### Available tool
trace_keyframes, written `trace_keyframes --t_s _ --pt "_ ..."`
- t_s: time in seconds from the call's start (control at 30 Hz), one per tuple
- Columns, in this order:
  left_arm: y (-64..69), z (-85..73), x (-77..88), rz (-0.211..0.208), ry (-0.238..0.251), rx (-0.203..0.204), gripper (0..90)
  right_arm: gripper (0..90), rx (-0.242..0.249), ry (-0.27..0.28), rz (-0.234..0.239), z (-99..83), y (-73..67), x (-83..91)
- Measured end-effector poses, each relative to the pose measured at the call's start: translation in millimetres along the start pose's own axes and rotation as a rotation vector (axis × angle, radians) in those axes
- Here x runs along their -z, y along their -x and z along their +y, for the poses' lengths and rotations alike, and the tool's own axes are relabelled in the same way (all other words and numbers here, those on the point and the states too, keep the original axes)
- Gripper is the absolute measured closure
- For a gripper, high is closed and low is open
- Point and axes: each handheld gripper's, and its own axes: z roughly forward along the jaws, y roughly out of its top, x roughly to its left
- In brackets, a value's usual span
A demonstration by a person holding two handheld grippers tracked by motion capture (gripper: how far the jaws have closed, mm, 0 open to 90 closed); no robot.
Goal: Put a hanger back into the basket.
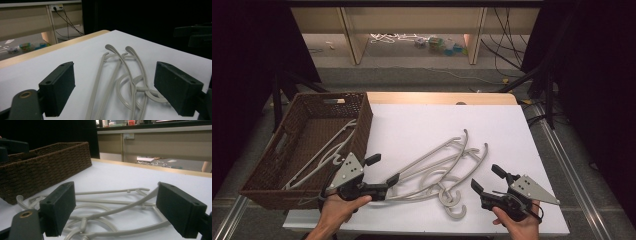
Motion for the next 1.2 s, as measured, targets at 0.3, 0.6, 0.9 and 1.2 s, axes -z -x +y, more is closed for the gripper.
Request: trace_keyframes --t_s 0.3,0.6,0.9,1.2 --pt "7.7 -21.7 -6.6 -0.004 -0.009 0.01 17.0 16.8 0.003 -0.006 0.007 -1.0 -0.2 -0.1" --pt "10.5 -32.9 -9.4 0.014 -0.017 -0.018 17.0 16.8 0.007 -0.004 0.019 -0.7 -1.1 0.2" --pt "22.0 -40.7 -15.4 -0.03 -0.072 -0.065 17.1 16.8 0.021 -0.019 0.013 -0.6 -1.0 -0.4" --pt "26.3 -43.0 -22.0 -0.079 -0.125 -0.075 16.9 16.8 0.016 -0.01 0.021 -1.4 -2.2 -2.4"
